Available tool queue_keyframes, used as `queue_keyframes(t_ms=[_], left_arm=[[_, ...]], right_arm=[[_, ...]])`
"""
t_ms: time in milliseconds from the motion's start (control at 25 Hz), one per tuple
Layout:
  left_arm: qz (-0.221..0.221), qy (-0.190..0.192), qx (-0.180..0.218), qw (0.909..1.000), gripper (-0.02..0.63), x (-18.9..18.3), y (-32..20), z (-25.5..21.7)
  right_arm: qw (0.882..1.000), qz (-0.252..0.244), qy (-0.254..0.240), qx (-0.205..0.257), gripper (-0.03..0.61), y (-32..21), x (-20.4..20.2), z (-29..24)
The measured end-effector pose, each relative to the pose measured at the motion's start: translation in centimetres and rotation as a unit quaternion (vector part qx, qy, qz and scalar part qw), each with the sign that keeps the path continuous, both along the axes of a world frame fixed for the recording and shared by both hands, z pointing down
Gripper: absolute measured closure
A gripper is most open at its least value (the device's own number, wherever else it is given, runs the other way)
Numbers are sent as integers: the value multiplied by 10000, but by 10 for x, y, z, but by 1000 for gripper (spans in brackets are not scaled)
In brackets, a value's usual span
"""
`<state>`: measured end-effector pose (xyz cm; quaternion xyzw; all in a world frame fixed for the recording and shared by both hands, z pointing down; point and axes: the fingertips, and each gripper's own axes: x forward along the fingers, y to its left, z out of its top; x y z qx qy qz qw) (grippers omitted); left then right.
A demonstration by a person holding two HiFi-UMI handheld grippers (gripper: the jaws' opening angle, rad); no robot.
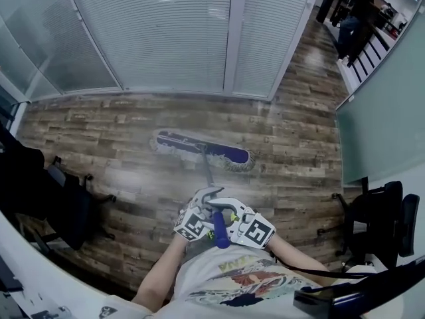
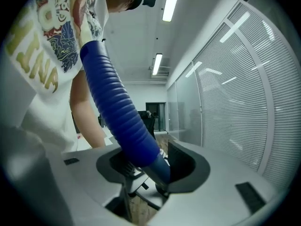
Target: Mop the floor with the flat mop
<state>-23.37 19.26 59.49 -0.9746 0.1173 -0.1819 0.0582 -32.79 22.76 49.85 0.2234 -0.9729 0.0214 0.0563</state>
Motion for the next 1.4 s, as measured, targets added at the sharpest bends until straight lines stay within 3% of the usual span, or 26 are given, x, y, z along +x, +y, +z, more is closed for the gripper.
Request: queue_keyframes(t_ms=[320,800,1040,1400], left_arm=[[-23,380,-159,9991,477,-19,-19,-9],[-111,479,-184,9986,476,-24,-106,-3],[-104,462,-164,9987,471,-11,-182,4],[-86,304,-125,9994,466,33,-344,25]], right_arm=[[9999,-140,-3,44,369,-19,-24,1],[10000,-1,-82,-32,360,-106,-29,8],[9999,102,-138,-14,357,-182,-14,15],[9993,178,-325,-53,350,-343,33,27]])
